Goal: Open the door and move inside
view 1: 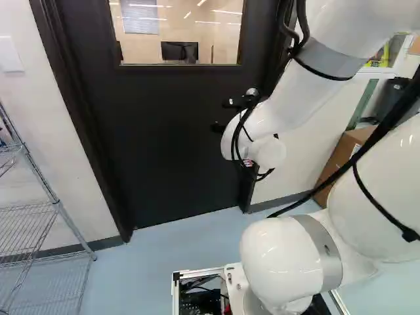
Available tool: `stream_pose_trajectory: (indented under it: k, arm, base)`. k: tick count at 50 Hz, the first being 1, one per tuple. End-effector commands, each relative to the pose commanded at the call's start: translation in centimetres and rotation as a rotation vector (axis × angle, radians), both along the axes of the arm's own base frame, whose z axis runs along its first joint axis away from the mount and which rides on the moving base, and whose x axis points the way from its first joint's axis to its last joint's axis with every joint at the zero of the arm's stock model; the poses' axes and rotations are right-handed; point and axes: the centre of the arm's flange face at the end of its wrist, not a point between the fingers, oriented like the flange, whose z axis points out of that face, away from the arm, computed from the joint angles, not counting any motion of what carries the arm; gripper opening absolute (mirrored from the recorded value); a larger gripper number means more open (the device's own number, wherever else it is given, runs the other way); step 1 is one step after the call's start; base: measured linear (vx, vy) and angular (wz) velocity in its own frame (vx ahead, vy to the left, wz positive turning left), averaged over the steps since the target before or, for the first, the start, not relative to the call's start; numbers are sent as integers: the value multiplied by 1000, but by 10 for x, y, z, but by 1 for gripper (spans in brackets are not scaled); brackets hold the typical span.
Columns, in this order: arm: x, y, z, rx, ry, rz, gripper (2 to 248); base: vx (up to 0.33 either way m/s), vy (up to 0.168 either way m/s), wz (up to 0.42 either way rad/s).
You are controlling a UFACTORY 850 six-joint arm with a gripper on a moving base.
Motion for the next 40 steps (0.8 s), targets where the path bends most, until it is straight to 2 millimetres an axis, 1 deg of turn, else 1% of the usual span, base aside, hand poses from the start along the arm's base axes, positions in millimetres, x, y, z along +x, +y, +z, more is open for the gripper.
stream_pose_trajectory:
  k: [15, 40]
  arm:
    - [14, -1, 16, 0, -35, -4, 247]
    - [43, -6, 43, -1, -90, -15, 247]
  base:
    - [0, 0, 0]
    - [0, 0, 0]
